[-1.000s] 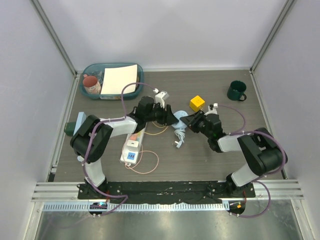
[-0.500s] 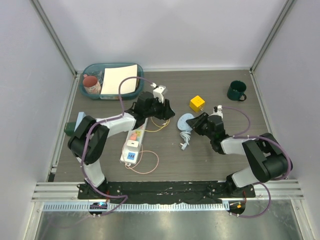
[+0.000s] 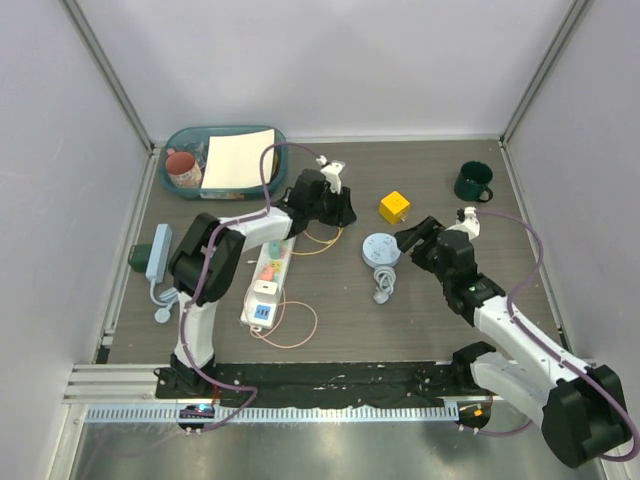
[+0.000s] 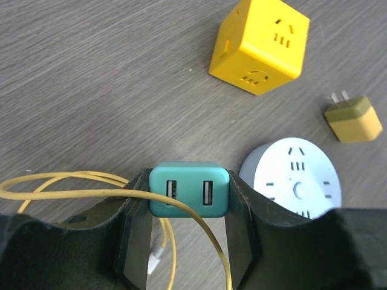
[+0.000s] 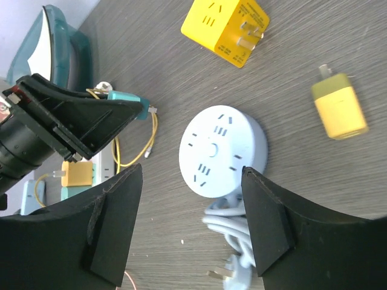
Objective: Pull the plug off the socket
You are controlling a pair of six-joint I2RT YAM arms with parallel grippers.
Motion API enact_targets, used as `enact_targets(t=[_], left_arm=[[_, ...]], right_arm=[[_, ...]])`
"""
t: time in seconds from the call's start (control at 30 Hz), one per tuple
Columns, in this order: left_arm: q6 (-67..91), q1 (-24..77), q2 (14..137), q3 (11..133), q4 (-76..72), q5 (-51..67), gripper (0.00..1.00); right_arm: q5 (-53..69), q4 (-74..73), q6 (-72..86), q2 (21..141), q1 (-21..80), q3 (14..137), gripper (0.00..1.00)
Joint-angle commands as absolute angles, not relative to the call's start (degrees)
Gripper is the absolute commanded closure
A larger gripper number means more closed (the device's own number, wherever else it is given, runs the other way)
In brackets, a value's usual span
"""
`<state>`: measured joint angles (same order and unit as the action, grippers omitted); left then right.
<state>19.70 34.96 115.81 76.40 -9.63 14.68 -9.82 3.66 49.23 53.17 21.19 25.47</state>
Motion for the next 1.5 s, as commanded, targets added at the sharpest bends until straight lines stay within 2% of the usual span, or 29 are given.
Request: enact_targets(t=[0.0,0.03,0.07,0.17,0.33,0.37,0.53,0.73,0.9,0.97,1.0,1.13,1.17,1.37,1.47], left_arm=[[17.93,35.07,117.85,81.64,-6.16,12.66,0.71],[17.76,35.07,117.95,83.04,-5.46,12.66,0.67],[17.75,35.07,117.86,83.49,-4.32,12.74,0.58],[17.32,35.07,115.93,84.29,-2.38,12.48,0.25],[14.42,35.07,110.93,86.92,8.42,8.8,0.14],[13.11,35.07,110.05,87.62,10.44,7.75,0.07],[7.83,35.07,106.44,91.76,24.93,-1.21,0.05],[3.69,34.98,101.61,92.9,33.3,-9.31,0.04],[2.73,33.32,100.28,94.74,43.75,-13.52,0.08],[2.64,32.26,100.81,94.75,47.53,-13.89,0.1],[2.64,30.95,101.77,94.66,48.77,-13.19,0.11],[4.82,28.48,104.32,94.22,51.94,-12.66,0.17],[5.18,28.3,104.67,93.7,52.12,-12.48,0.17],[6.5,26.72,107.4,91.06,50.28,-9.41,0.19],[6.59,25.84,108.89,90.97,49.92,-6.69,0.28]], right_arm=[[-13.62,-6.15,45.27,50.37,21.27,30.22,0.28],[-13.54,-6.85,44.65,49.84,21.27,30.76,0.28],[-13.45,-7.2,44.39,49.66,21.36,31.2,0.28],[-13.53,-8.52,43.42,49.57,21.36,33.74,0.28],[-12.31,-8.7,43.07,50.62,21.36,35.59,0.28],[-11.96,-8.44,43.24,50.97,21.36,35.68,0.28],[-10.02,-6.94,43.24,52.29,21.53,35.77,0.27],[-6.43,-4.84,41.84,54.75,22.32,36.39,0.28],[-0.8,3.22,42.27,59.05,23.99,36.82,0.31],[3.84,7.01,43.59,62.83,25.65,37.0,0.36],[5.0,10.51,44.03,65.1,26.45,37.52,0.51],[10.88,17.56,45.7,78.63,31.81,42.97,0.9],[11.94,20.88,46.83,84.32,32.69,45.41,0.92],[14.77,34.24,55.43,99.64,36.83,50.89,0.96],[15.99,42.06,59.84,104.66,36.91,52.2,0.99]])
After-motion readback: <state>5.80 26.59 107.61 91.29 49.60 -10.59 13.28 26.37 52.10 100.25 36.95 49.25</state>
